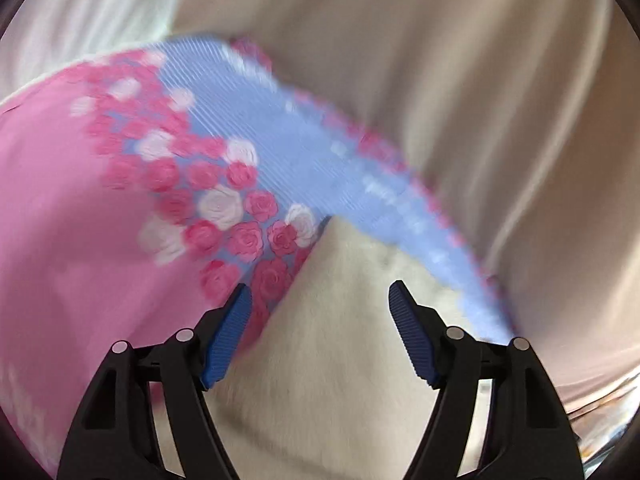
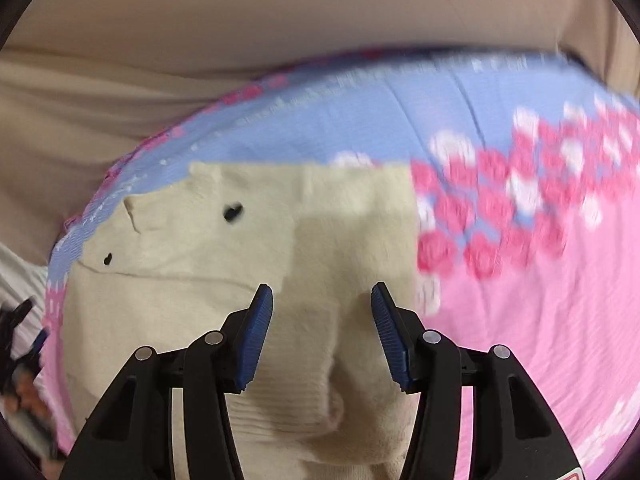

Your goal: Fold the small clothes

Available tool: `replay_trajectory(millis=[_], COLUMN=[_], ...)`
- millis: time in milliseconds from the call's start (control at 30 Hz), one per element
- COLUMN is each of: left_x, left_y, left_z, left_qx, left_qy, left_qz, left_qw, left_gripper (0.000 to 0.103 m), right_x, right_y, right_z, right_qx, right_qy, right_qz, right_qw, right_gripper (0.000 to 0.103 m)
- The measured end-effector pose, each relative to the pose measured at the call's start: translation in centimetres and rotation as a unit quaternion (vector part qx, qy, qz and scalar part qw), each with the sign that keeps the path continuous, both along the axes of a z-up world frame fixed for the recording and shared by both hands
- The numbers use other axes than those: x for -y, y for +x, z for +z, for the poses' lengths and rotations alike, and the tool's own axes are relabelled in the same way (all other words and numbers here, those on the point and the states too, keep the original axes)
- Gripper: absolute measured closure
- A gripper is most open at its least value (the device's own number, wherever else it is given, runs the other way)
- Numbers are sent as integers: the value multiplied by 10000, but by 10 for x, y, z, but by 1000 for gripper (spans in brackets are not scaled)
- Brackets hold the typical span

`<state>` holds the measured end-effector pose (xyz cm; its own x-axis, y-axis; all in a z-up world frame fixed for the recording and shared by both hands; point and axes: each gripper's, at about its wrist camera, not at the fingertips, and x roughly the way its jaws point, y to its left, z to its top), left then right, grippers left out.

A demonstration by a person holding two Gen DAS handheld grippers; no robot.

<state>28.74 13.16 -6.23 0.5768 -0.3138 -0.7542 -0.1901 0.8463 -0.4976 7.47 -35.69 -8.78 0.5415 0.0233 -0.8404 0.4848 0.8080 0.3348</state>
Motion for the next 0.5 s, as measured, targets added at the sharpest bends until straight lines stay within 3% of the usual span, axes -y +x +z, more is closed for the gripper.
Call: replay_trajectory(millis=[33,67,100,333,400,467,500], left_x=[5,11,17,14,14,15,16], left_y=[15,27,37,46,53,59,63], left_z=[-14,-25,-34,-5,-7,-25,-30], left_qx=[-267,-448,-637,-76,-38,-346,-489], left_qy=[-22,-150,-180,-139,145,342,397], left_qz=[-116,-307,-458,-174,-25,-69,-89], left_qw=[9996,9984,9968,9997,9999,9988,9980], left_gripper=[56,78,91,97,101,100,100], right_x=[-5,-7,-13,-2,12,24,28], right_y=[0,1,6,19,34,48,43], right_z=[-1,-4,-3,61,44,-4,-14], right_qx=[91,158,134,1119,785,13,130], right_qy=[84,177,226,-291,-434,-171,34], right_qz=[97,239,415,410,374,359,269], right_qw=[9999,9994,9988,9925,9953,9992,9995], right_gripper=[56,76,96,97,97,95,92])
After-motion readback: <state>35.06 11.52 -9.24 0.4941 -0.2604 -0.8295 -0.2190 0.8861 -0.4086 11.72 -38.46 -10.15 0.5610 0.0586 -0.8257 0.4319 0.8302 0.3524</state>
